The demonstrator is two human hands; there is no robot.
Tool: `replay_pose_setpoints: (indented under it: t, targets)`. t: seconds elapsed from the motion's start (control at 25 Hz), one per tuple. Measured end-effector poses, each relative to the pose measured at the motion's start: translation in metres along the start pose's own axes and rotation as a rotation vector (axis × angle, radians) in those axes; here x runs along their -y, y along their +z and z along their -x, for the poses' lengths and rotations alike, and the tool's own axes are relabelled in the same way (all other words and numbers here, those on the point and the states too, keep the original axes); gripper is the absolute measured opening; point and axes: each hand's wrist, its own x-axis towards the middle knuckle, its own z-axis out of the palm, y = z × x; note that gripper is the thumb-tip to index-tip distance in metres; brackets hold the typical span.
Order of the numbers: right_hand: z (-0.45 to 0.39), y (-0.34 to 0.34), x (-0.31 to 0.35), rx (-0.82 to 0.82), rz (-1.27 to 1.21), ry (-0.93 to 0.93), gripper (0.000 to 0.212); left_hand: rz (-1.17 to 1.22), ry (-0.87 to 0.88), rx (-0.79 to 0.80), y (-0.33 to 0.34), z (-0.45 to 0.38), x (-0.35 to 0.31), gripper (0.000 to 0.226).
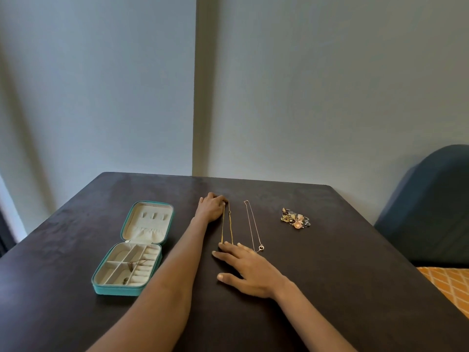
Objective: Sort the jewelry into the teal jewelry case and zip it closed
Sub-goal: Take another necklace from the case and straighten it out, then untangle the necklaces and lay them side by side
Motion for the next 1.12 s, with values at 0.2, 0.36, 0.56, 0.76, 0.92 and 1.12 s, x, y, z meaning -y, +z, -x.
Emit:
replay_pose_setpoints:
  t: [0.2,0.36,0.56,0.76,0.92,1.12]
  targets:
    - [0.002,0.0,0.001,0.016,0.038,0.001,0.064,-0.014,0.016,-0.012,0.002,0.001,0.002,0.036]
    - [0.003,-0.001,0.002,0.057,0.07,0.014,0.063,-0.017,0.013,-0.029,0.005,-0.002,0.004,0.037]
    - [0.005,-0.001,0.003,0.054,0.079,0.018,0.065,0.009,0.01,0.003,0.002,-0.001,0.006,0.036]
    - [0.007,-0.002,0.004,-0.006,0.024,0.027,0.064,0.171,-0.025,0.046,-0.012,0.008,0.001,0.037]
    - [0.01,-0.004,0.005,-0.193,-0.178,0.134,0.057,0.365,-0.094,0.135,-0.034,0.03,-0.014,0.048]
    - [-0.023,-0.012,0.033,-0.585,-0.369,0.26,0.037,0.157,0.057,0.053,-0.093,0.069,-0.018,0.032]
